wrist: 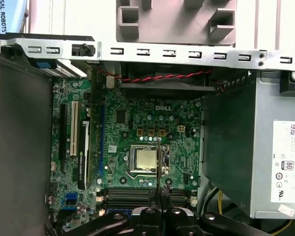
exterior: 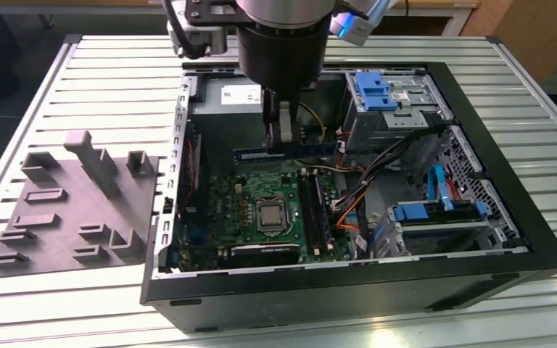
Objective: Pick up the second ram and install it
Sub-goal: 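Pick up the second ram and move it above second insertion slot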
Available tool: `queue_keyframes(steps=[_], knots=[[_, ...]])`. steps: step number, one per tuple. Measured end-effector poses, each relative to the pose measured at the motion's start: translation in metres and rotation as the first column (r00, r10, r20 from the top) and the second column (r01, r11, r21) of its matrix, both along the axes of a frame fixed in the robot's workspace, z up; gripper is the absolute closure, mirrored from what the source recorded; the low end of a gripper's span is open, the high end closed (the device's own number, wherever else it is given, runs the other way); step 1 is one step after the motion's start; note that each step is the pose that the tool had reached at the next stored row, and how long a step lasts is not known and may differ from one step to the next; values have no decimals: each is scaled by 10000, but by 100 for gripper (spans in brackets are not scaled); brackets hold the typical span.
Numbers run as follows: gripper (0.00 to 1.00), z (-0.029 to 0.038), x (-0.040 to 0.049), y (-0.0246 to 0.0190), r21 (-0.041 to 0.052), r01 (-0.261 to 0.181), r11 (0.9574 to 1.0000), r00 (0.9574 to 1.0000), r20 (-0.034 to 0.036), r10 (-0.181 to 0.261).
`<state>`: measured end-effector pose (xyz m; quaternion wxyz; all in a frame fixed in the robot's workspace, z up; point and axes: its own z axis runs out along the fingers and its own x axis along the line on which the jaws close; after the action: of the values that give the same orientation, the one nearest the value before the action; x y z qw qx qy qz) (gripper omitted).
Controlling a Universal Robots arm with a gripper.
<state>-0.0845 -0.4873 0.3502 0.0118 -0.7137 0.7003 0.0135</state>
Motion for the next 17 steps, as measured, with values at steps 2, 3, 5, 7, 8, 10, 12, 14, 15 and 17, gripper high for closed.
queue_keyframes(steps=[2,3,5,7,8,10,12,14,15,17], knots=[[89,-4,4,0,0,0,10000,10000,0,0],[89,-6,5,0,-1,1,10000,10000,0,-1],[89,-11,9,0,0,0,10000,10000,0,0],[89,-14,13,0,-1,0,10000,10000,0,0],[89,-17,15,0,0,0,10000,10000,0,0],[89,-21,19,0,0,0,10000,10000,0,0],[89,-25,22,0,0,0,10000,10000,0,0],[89,-28,26,0,0,0,10000,10000,0,0],[89,-31,28,0,0,0,10000,10000,0,0],[89,-34,30,0,0,0,10000,10000,0,0]])
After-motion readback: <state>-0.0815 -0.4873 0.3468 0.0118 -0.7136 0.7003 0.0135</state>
